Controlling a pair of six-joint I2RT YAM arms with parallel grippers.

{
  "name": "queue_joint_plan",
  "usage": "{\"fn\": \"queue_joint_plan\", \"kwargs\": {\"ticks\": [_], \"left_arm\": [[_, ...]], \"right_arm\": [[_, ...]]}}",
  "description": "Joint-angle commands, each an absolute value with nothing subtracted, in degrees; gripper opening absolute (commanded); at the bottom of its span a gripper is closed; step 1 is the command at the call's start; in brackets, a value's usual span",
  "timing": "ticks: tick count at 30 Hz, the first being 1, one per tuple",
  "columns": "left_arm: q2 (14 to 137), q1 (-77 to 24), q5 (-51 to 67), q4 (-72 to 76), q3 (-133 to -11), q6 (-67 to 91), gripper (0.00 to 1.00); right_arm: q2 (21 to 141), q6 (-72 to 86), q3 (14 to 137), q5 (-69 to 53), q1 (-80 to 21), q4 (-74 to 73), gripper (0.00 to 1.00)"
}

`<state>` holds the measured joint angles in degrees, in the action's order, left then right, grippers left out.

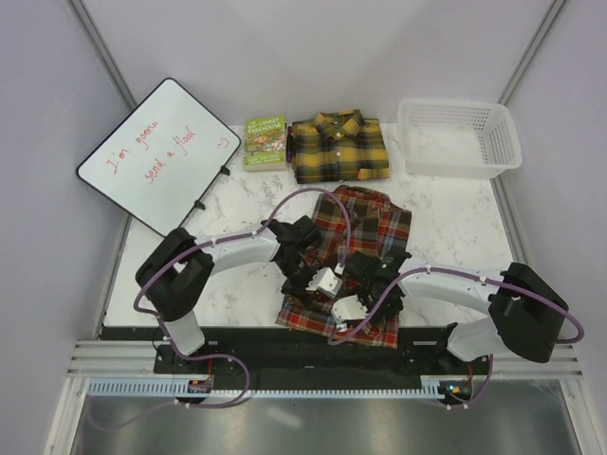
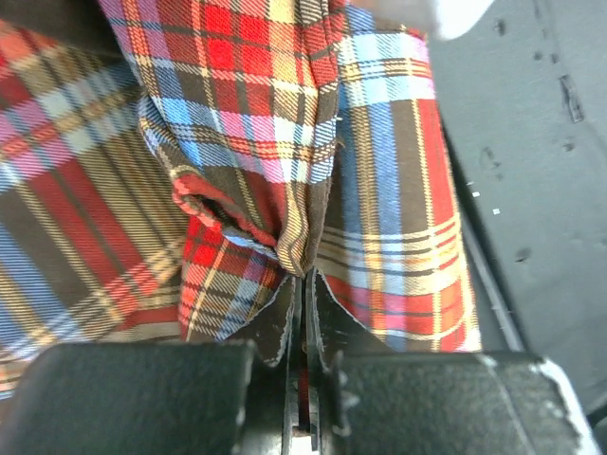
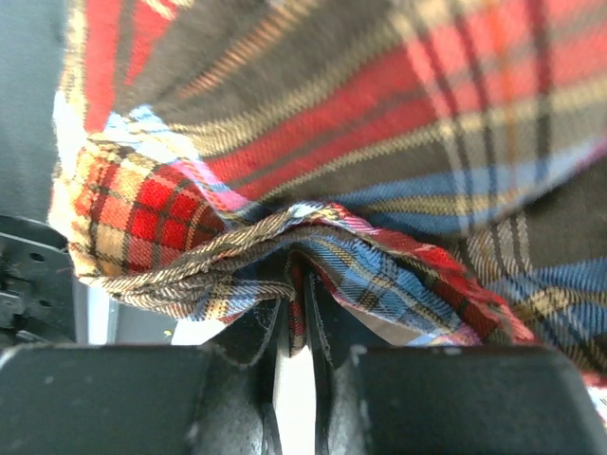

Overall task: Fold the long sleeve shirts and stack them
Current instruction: Fold the shirt

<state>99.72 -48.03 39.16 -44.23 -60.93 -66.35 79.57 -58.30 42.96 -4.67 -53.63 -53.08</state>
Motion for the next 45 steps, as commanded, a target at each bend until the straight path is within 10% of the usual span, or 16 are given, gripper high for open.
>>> {"fn": "queue_joint_plan", "kwargs": {"ticks": [1,19,22,30,37,38,45], "left_arm": [[99.66,-48.78,39.99,-49.22,-59.76,-59.51,0.04],[107.67,-36.83,44.47,-52.29,-79.54,-43.51,0.08],[107.67,-36.04,44.03,-52.29,-79.89,-43.51,0.23],[106.53,-32.35,46.31,-50.89,-79.72,-41.48,0.49],[97.84,-31.46,46.49,-42.2,-68.77,-43.77,0.68],[94.25,-31.38,46.67,-38.01,-66.47,-44.55,0.99],[83.85,-34.71,41.14,-22.17,-50.54,-47.1,1.0]], "right_arm": [[80.33,-61.25,44.21,-2.2,-50.47,-51.16,0.16],[79.19,-67.68,48.78,-8.78,-27.69,-48.07,0.25],[79.54,-66.62,50.62,-13.08,-23.92,-50.79,0.57],[83.4,-66.01,58.79,-24.43,-12.06,-60.64,0.73],[88.94,-61.53,62.58,-28.92,-9.4,-61.7,0.73],[89.12,-60.31,62.49,-29.18,-9.23,-61.53,0.72],[89.12,-61.52,58.63,-30.23,-8.7,-60.21,0.68]]}}
